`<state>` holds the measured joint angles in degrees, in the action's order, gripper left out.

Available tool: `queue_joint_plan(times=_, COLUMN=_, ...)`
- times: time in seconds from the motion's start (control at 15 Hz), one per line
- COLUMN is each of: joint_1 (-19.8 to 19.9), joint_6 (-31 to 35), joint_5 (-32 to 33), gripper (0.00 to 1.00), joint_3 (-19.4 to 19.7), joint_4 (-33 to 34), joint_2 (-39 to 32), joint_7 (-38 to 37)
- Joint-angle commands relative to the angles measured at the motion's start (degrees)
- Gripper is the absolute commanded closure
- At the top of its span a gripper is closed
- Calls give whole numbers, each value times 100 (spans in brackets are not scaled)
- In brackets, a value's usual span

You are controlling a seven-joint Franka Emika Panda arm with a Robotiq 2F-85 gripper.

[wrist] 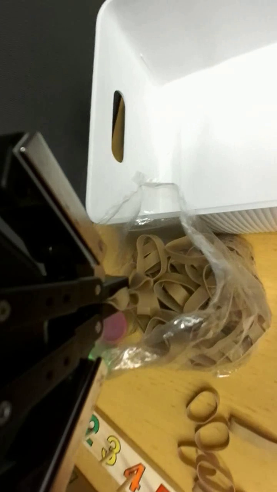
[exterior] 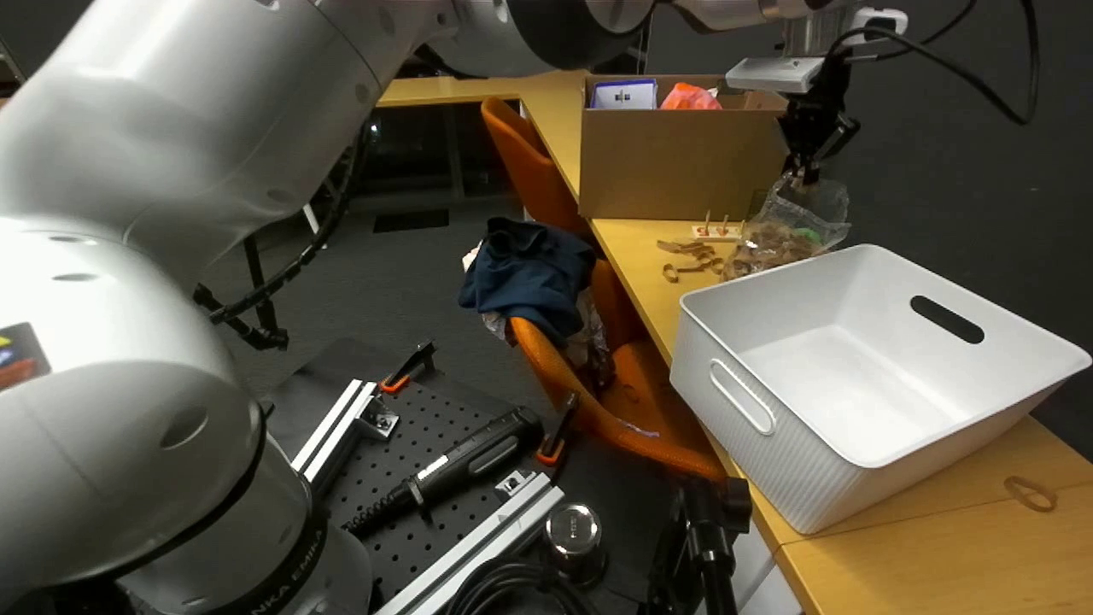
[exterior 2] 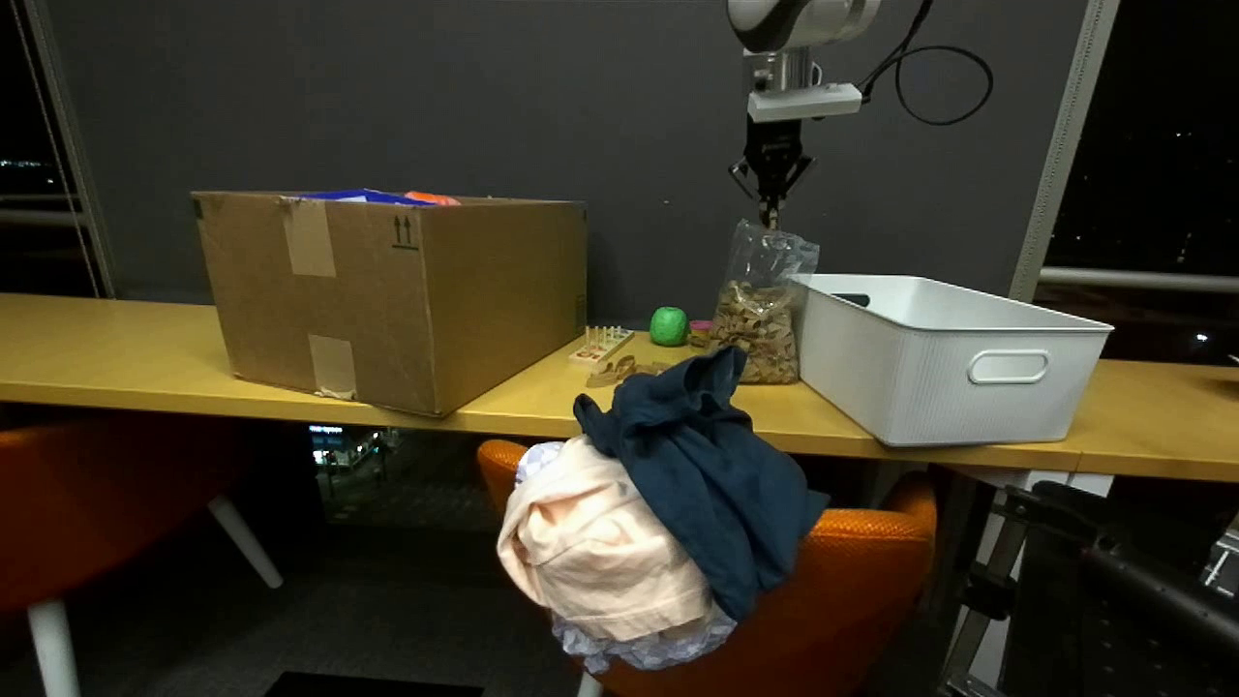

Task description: Put the rubber bands inside the packet

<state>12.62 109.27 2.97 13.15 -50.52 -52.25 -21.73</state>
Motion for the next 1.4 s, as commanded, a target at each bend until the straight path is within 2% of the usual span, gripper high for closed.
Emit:
queue_joint_plan(times=0.0, joint_1=-59, joint_6=609, joint_5=47, gripper=99, joint_3=92, joint_4=-851, joint_2=254, joint_7=-233)
queue_joint_plan(times=0.07, joint_1=-78, joint_6=761, joint_5=31, gripper=99, joint_3=84, joint_4=-1035, joint_2=317, joint_7=-257)
queue_joint_plan(times=0.13, joint_1=-109, joint_6=909, joint_5=49, gripper=75, joint_3=95, joint_4=-1231, joint_2=417, joint_7=-290)
queue_joint_plan(times=0.27, joint_1=-174, joint_6=1190, joint_5=84, gripper=65, joint_3=118, joint_4=-1600, joint_2=635, joint_7=-347)
queue_joint_plan(times=0.53, joint_1=-332, joint_6=1483, joint_5=221, gripper=36, joint_3=224, joint_4=-2281, joint_2=1304, joint_7=-390)
queue_joint_plan(times=0.8, joint_1=-559, joint_6=1429, joint_5=541, gripper=6, joint_3=291, joint_4=-2428, joint_2=1904, joint_7=-376)
queue_joint_plan(times=0.93, joint_1=-675, joint_6=1414, joint_5=558, gripper=0, joint_3=160, joint_4=-2294, joint_2=1982, joint_7=-340)
queue_joint_plan(times=1.33, joint_1=-933, joint_6=1503, joint_5=195, gripper=0, joint_3=-431, joint_4=-1839, joint_2=1475, joint_7=-140)
